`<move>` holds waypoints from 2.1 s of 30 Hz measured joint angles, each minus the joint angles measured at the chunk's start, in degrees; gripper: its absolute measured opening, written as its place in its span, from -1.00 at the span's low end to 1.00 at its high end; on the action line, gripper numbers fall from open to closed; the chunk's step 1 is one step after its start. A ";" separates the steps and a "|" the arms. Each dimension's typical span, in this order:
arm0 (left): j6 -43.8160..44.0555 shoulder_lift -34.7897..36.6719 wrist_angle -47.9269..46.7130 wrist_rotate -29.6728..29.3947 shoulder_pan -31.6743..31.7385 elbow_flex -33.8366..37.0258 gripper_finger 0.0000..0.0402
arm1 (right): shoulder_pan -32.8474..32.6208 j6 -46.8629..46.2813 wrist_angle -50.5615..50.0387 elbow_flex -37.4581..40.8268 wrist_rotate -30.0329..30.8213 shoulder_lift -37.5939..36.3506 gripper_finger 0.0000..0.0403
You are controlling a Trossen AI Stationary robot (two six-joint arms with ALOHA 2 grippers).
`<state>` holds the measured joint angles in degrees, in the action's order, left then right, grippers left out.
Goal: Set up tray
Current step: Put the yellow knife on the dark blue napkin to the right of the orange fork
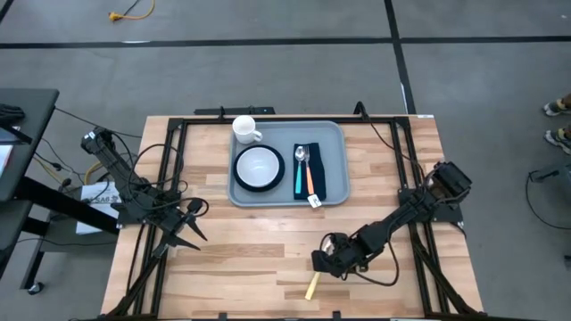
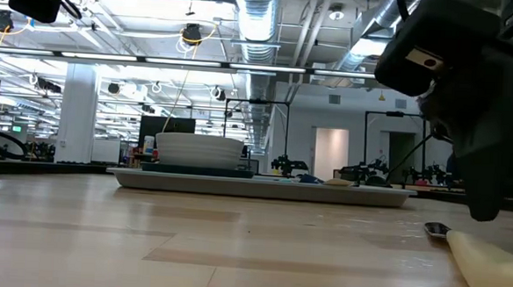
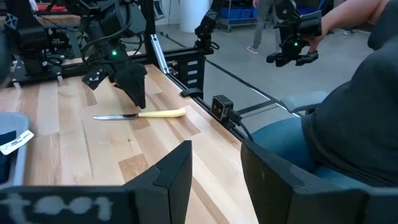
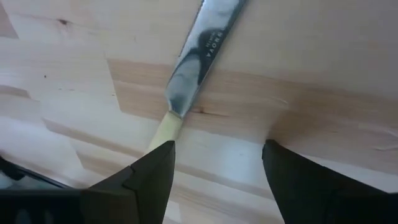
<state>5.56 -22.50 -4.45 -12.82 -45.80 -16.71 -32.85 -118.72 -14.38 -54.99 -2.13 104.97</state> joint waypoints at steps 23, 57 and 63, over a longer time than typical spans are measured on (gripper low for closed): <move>1.20 0.00 -0.57 0.13 0.00 0.00 -0.37 | 4.95 -0.61 -4.74 -4.01 -7.84 2.59 0.14; 1.29 0.00 -0.63 0.24 -0.01 0.00 -0.37 | 6.57 15.61 -7.25 -4.54 -16.70 6.73 -0.91; 1.29 0.00 -0.68 0.24 -0.02 0.00 -0.37 | 7.01 16.74 -7.46 -4.54 -16.14 6.35 -0.91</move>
<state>6.85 -22.50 -5.13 -12.58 -45.82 -16.71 -25.84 -101.97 -21.84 -59.53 -18.27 111.32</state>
